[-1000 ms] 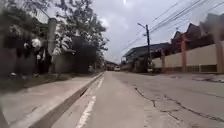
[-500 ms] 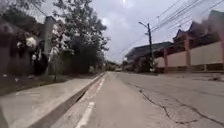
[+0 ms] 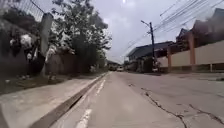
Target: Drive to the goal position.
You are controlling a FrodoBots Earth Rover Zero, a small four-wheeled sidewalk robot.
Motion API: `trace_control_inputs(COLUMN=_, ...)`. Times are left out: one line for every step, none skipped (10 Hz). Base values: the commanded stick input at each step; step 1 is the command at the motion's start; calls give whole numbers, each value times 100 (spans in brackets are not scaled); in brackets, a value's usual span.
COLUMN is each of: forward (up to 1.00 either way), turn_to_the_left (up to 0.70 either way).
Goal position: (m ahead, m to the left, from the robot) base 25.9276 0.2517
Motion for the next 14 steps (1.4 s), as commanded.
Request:
trace_control_inputs(forward=70, turn_to_the_left=-15)
trace_control_inputs(forward=70, turn_to_the_left=-3)
trace_control_inputs(forward=70, turn_to_the_left=0)
trace_control_inputs(forward=70, turn_to_the_left=-1)
trace_control_inputs(forward=70, turn_to_the_left=-11)
trace_control_inputs(forward=70, turn_to_the_left=-21)
trace_control_inputs(forward=70, turn_to_the_left=-30)
trace_control_inputs(forward=70, turn_to_the_left=-35)
trace_control_inputs(forward=70, turn_to_the_left=-35)
trace_control_inputs(forward=70, turn_to_the_left=-35)
trace_control_inputs(forward=70, turn_to_the_left=-35)
trace_control_inputs(forward=70, turn_to_the_left=-35)
trace_control_inputs(forward=70, turn_to_the_left=-7)
trace_control_inputs(forward=70, turn_to_the_left=0)
